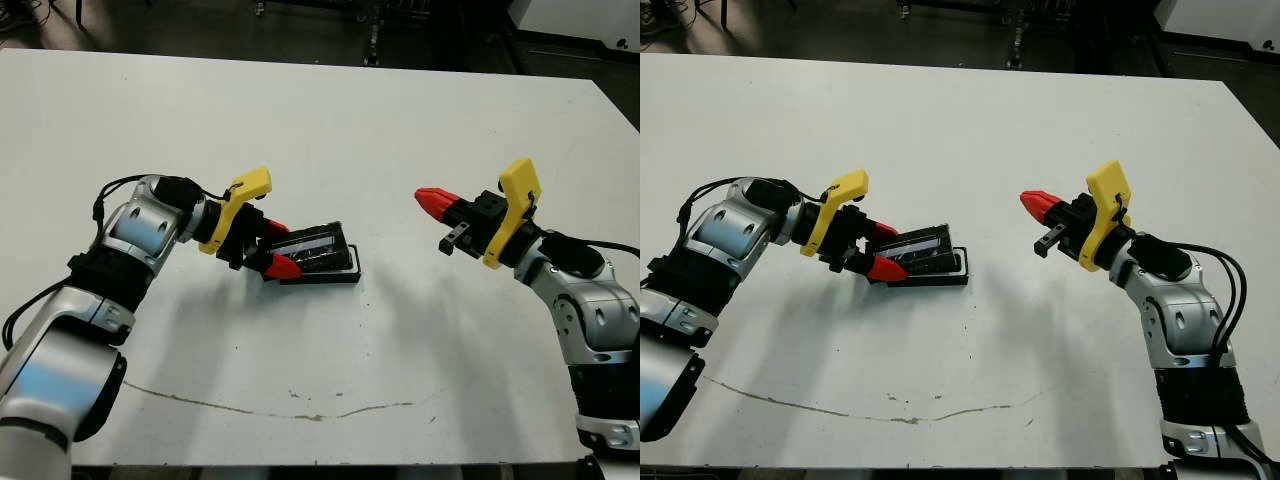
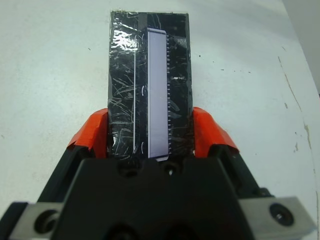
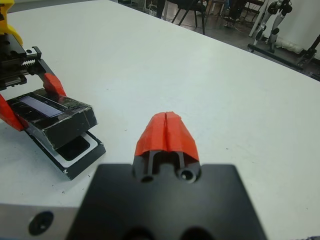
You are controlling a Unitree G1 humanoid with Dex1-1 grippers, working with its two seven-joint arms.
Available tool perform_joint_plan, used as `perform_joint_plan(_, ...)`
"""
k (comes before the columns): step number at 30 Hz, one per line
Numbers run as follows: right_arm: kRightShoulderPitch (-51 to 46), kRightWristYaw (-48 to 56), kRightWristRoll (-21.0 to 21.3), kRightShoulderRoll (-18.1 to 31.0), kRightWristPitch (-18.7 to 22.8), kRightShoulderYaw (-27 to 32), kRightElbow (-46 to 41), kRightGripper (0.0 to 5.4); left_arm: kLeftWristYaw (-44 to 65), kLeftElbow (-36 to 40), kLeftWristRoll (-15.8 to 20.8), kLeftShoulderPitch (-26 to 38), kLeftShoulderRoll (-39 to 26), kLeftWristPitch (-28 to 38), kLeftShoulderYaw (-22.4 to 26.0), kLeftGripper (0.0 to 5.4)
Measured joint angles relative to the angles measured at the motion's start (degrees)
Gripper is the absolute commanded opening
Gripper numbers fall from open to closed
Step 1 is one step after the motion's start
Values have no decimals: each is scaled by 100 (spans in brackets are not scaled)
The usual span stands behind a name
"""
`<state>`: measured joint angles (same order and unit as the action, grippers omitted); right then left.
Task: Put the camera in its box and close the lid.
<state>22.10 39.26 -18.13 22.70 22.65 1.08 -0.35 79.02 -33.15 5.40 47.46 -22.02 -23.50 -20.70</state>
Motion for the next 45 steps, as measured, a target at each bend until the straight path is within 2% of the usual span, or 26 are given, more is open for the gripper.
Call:
perform_joint_plan(15, 0, -18, -7, 0, 45, 1, -2, 0, -70, 13, 5, 20, 116, -321, -9, 316)
perform_joint_plan(29, 0, -54, -29, 1, 118, 7, -26, 0, -102, -78, -85, 59, 223, -165, -96, 316)
perform_joint_plan(35, 0, -55, -31, 1, 120, 7, -42, 0, -125, -75, -151, 36, 266, 140, -143, 316)
perform_joint_plan(45, -1, -59, -43, 2, 154, 12, -56, 0, -371, -200, -205, -112, 467, 1075, -169, 316)
